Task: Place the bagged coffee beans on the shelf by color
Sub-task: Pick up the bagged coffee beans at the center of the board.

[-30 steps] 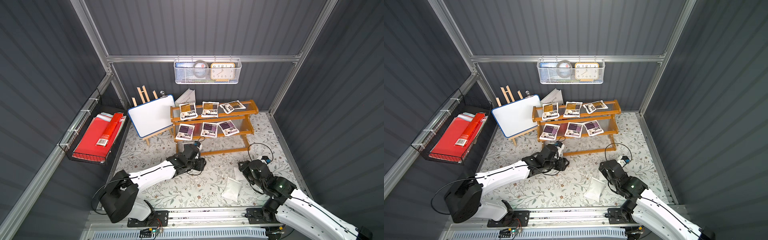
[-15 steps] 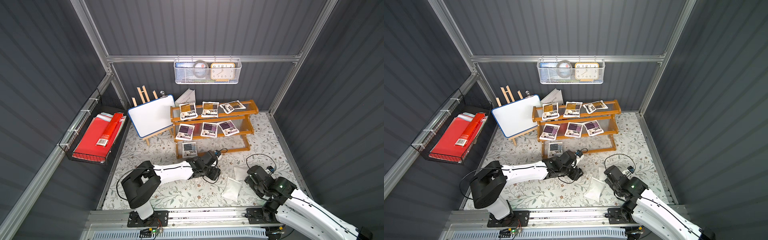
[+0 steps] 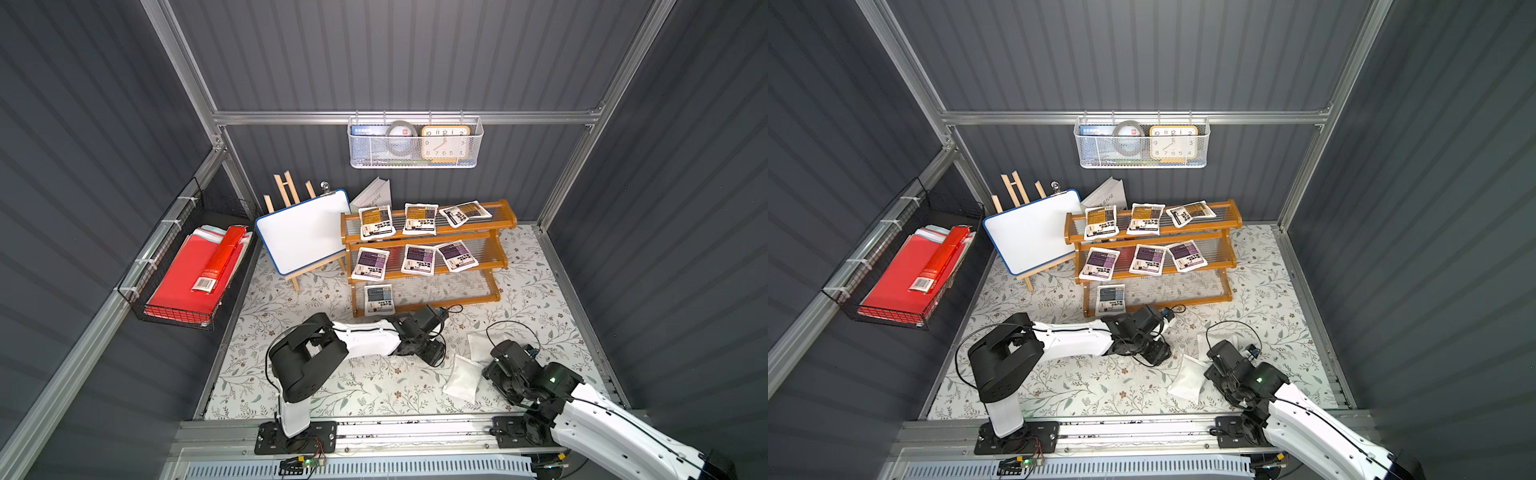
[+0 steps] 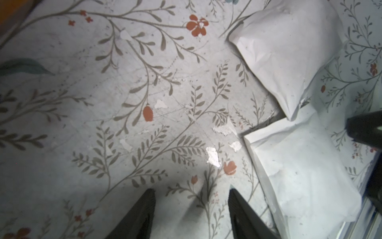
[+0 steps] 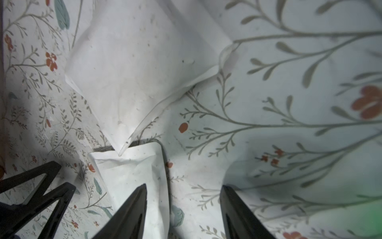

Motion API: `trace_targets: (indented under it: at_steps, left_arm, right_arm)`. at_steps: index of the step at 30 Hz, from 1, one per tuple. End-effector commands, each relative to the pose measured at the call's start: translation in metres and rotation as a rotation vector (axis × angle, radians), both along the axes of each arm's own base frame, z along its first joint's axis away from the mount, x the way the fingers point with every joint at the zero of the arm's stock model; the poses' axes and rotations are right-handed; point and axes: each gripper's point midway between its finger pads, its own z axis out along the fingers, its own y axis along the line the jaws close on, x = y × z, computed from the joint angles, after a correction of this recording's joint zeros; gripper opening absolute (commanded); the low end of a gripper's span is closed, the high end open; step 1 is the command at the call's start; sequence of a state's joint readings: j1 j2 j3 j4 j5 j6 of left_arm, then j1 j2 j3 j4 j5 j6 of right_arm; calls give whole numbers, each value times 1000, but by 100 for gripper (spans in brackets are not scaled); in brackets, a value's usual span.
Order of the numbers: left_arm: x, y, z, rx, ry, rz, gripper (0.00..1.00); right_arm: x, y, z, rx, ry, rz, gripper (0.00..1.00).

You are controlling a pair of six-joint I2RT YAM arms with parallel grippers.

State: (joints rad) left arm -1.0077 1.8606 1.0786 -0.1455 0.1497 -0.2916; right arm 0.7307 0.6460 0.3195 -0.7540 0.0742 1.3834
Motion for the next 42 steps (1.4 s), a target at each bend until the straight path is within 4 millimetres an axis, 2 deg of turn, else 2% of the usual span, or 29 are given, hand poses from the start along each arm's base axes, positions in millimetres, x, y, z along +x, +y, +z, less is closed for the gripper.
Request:
trace_targets:
  at_steps: [1, 7, 9, 11, 13, 17, 18, 20, 24, 26, 28, 31, 34, 37, 40, 42]
  left_arm:
    - [-11, -3, -4, 29, 29, -64, 61]
    - [-18, -13, -2, 17, 62, -116, 61]
    - [-20, -14, -4, 22, 72, -128, 61]
    - [-25, -16, -7, 18, 100, -145, 60]
    - [-28, -16, -9, 18, 117, -153, 60]
    - [-32, -13, -6, 6, 127, -151, 60]
    - [-31, -12, -5, 5, 123, -141, 60]
    - [-23, -8, 0, 9, 85, -94, 59]
    - [18, 12, 35, -12, -51, 121, 61]
    - [39, 26, 67, -79, -110, 222, 62]
    - [50, 38, 101, -203, -110, 273, 64]
    - [46, 45, 137, -393, -8, 220, 75]
    - [36, 51, 148, -450, 83, 144, 77]
    - [26, 60, 156, -527, 182, 81, 78]
    - [18, 69, 167, -641, 266, 50, 78]
    - [13, 74, 175, -695, 282, 34, 78]
  right_arm:
    - [1, 21, -1, 97, 5, 50, 60]
    - [5, 57, -2, 238, 15, 141, 55]
    - [8, 62, 0, 237, 10, 169, 52]
    - [13, 67, 4, 232, -5, 198, 43]
    - [19, 71, 10, 227, -27, 220, 27]
    - [29, 72, 21, 218, -81, 225, 6]
    - [31, 72, 23, 216, -95, 222, 1]
    - [35, 71, 27, 207, -120, 221, 0]
    - [46, 66, 43, 127, -163, 242, 0]
    - [54, 64, 56, 65, -190, 287, 0]
    - [64, 63, 69, -25, -207, 355, 0]
    - [78, 70, 90, -122, -235, 477, 0]
    - [90, 86, 118, -132, -343, 573, 0]
    - [99, 101, 148, -45, -492, 589, 0]
    - [98, 118, 176, 92, -630, 591, 0]
    - [97, 127, 187, 176, -686, 592, 0]
